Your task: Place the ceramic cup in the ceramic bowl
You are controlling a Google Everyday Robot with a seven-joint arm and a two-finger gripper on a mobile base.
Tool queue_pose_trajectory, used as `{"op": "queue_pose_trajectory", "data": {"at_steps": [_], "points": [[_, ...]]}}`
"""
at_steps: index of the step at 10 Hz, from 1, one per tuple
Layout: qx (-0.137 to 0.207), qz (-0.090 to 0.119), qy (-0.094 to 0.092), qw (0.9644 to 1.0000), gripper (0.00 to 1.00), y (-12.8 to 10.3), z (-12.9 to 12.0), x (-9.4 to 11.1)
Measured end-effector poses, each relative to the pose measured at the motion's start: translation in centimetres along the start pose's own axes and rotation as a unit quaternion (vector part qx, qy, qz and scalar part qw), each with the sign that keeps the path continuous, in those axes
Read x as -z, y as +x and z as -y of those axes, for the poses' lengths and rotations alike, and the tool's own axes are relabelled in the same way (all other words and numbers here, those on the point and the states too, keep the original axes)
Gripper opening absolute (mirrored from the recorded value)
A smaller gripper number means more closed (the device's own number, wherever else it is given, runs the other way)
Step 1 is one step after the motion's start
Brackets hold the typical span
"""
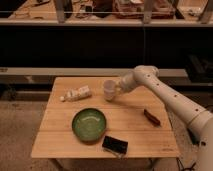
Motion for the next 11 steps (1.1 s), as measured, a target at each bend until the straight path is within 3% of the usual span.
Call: {"op": "queue_pose_trajectory", "data": {"at_steps": [4, 6, 7, 9, 10, 11], "points": [[0.016, 0.005, 0.048, 0.9987, 0.14, -1.6, 2.1, 4.5], [0.028, 0.003, 0.050, 0.9984, 0.14, -3.1, 2.4, 6.4], [0.038, 0.014, 0.052, 0.9979, 0.14, -5.1, 2.8, 7.4], [0.074, 0.059, 0.055, 0.9940, 0.14, -10.1, 3.5, 9.1], [0.098, 0.102, 0.064, 0.9879, 0.14, -13.8, 3.9, 10.9], [0.111, 0.127, 0.069, 0.9832, 0.14, -15.7, 4.0, 12.0]]}}
